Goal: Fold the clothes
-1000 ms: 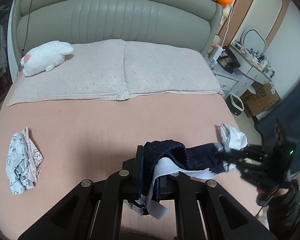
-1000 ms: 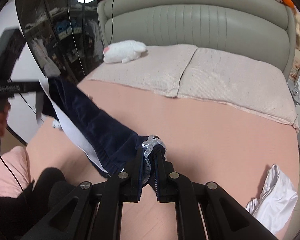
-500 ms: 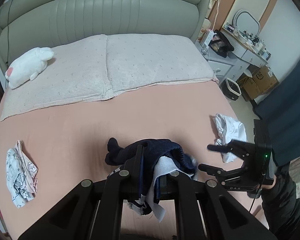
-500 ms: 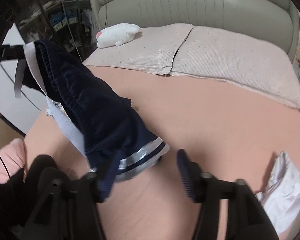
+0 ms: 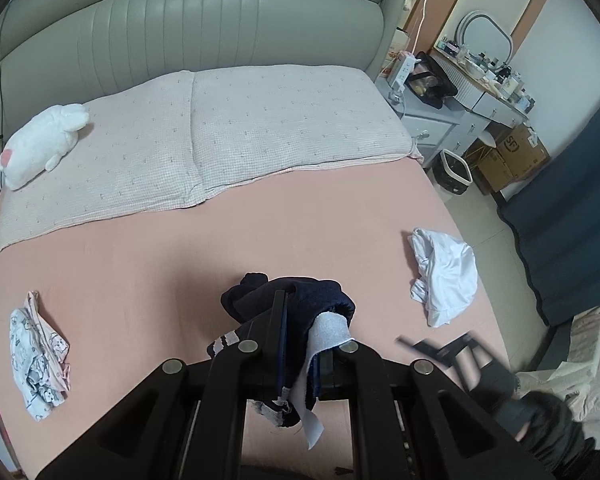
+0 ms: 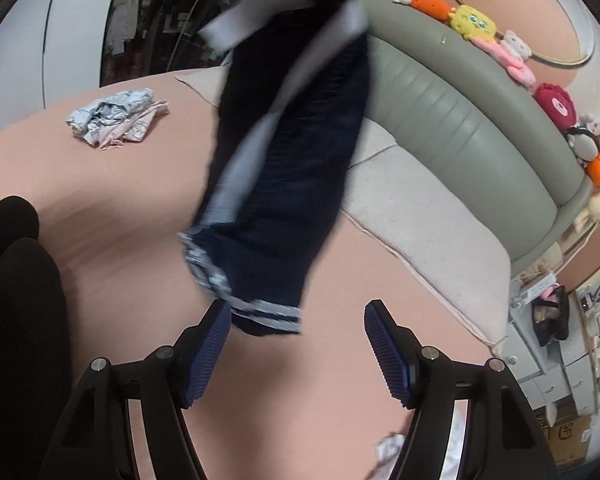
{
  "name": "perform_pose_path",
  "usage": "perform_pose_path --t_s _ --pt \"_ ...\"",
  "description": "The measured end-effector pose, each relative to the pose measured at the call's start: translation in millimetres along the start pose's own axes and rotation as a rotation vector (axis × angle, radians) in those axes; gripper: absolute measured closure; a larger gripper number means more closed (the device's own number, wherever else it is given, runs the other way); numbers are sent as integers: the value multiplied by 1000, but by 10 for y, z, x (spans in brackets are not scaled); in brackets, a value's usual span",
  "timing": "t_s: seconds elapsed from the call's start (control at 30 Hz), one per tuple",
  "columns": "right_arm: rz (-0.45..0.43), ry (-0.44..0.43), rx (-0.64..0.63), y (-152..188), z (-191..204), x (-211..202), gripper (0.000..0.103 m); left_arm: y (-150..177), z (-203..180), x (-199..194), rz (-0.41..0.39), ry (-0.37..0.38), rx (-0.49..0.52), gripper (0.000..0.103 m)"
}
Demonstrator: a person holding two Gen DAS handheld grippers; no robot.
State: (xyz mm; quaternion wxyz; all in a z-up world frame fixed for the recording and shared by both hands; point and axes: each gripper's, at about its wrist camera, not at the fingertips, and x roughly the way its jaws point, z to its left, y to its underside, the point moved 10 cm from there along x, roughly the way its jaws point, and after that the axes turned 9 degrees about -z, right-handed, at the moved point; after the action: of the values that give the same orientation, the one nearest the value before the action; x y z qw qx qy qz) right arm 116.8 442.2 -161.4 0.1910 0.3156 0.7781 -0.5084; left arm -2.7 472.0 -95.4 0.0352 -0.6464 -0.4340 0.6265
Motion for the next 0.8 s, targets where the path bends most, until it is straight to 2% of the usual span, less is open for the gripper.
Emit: perform_pose_path --t_s 0.1,0.33,0.4,0.57,0.7,0.8 --pt "-13 55 -46 4 200 61 34 -84 -68 -84 -10 20 -8 96" --pt "-71 398 -223 -28 390 173 34 -233 -195 -340 -44 45 9 96" --pt "-71 467 -246 -29 395 256 34 -233 -230 -412 -50 55 16 96" --pt "-88 511 -215 -210 311 369 34 -245 -300 -526 -57 78 18 96" --pt "-160 523 -192 -376 222 145 34 -270 -283 -550 -66 74 9 96" --pt "-202 493 -174 -490 236 -6 34 -274 -288 -546 -65 79 2 96"
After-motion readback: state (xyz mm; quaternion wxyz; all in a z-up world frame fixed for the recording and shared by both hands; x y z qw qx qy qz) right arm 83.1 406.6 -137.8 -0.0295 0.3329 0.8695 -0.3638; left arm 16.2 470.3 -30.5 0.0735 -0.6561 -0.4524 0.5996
